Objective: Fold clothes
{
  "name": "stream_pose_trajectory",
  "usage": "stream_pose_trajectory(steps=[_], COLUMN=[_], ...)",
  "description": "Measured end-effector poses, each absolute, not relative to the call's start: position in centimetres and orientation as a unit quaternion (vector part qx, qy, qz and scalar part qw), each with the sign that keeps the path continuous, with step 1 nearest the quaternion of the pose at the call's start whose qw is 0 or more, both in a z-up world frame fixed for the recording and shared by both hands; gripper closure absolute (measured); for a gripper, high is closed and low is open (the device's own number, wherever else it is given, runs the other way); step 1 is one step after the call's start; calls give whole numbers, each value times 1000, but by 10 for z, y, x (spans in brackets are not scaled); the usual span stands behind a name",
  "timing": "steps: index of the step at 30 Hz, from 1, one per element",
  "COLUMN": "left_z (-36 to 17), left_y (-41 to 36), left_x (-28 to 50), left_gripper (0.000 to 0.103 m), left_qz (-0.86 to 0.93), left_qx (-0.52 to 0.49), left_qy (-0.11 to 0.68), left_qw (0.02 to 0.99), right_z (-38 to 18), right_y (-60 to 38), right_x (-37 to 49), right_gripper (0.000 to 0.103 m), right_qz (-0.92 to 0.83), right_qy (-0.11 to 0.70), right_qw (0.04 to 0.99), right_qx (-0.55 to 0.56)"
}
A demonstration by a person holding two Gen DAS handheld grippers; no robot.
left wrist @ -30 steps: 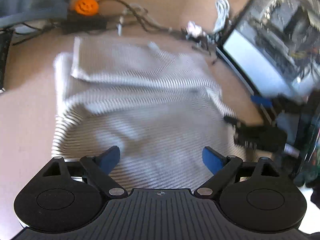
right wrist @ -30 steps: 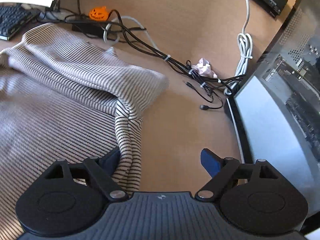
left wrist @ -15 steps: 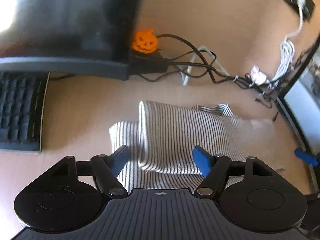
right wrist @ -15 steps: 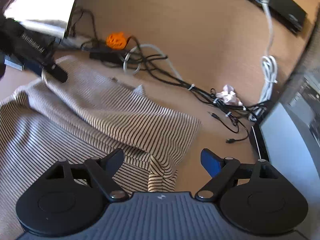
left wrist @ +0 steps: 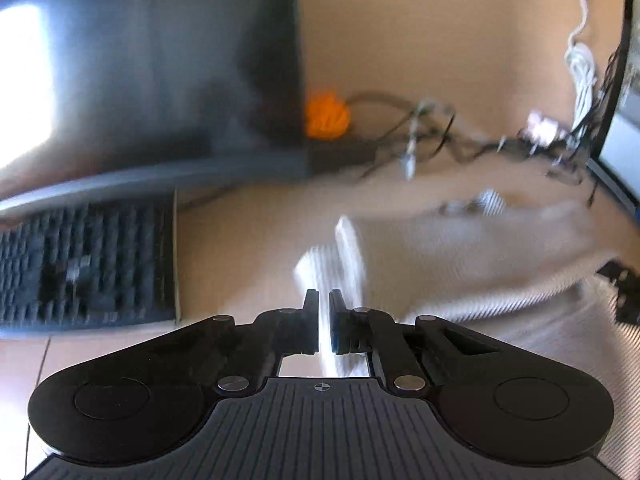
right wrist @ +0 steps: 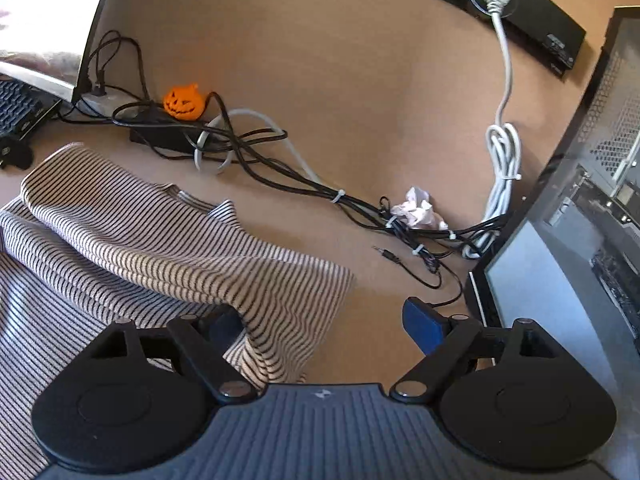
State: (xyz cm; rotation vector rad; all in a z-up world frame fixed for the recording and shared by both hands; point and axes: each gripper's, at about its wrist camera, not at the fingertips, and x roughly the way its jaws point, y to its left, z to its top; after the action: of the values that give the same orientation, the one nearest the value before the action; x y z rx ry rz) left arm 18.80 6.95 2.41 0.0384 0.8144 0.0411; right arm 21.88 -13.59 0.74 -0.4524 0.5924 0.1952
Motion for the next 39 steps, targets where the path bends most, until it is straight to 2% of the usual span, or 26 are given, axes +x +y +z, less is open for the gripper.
stream_pose_trajectory(steps=[2, 4, 6, 9, 10, 12, 13, 15, 17, 19, 20, 21, 26, 30, 35, 37, 39], left_z=[19, 22, 28, 34, 32, 26, 22, 16, 14, 16, 18, 24, 51, 37, 20, 27, 37], left_y=[80, 90, 98, 92, 89, 84, 81, 75, 69, 61, 58, 57, 64, 67, 71, 76, 80], left_x=[185, 183, 183, 193, 198, 208, 213, 222, 227, 229, 230, 228, 204, 195, 193, 192, 190], left_gripper=[96, 89, 65, 49, 48, 46, 46, 48, 52, 74, 96, 95, 95, 94, 78, 68, 56], left_qz=[12, -10, -35, -43, -45, -47, -45, -33, -24, -24, -26, -29, -29, -21, -15, -16, -22], left_qx=[-13, -72, -129, -134, -135, -139, -140, -133, -114, -84, -70, -64, -48, -33, -30, -41, -54], left_qy=[407, 400, 387, 381, 387, 403, 411, 423, 425, 418, 414, 408, 371, 394, 408, 402, 392], left_qw=[913, 913, 913, 914, 911, 903, 900, 896, 898, 904, 907, 910, 927, 918, 912, 915, 918], right_z=[1, -2, -3, -1, 0, -4, -6, -12, -15, -15, -14, -12, 11, -5, -17, -8, 5], right_y=[-136, -137, -138, -137, -136, -128, -124, -119, -118, -118, -118, -118, -114, -106, -108, -118, -131], right_x=[219, 218, 214, 208, 206, 201, 199, 198, 198, 198, 198, 198, 188, 188, 184, 183, 182], right_gripper=[17, 17, 17, 19, 25, 55, 60, 74, 79, 81, 82, 85, 86, 86, 83, 72, 46], right_qz=[104, 109, 108, 112, 115, 128, 136, 146, 148, 148, 148, 148, 158, 172, 178, 183, 187], right_qy=[301, 307, 304, 284, 275, 266, 261, 264, 265, 266, 265, 262, 233, 253, 278, 286, 294], right_qw=[922, 920, 921, 924, 924, 916, 911, 905, 905, 905, 906, 907, 915, 904, 892, 897, 904], right_qx=[-218, -217, -217, -232, -239, -271, -288, -300, -299, -296, -295, -294, -287, -299, -308, -284, -249])
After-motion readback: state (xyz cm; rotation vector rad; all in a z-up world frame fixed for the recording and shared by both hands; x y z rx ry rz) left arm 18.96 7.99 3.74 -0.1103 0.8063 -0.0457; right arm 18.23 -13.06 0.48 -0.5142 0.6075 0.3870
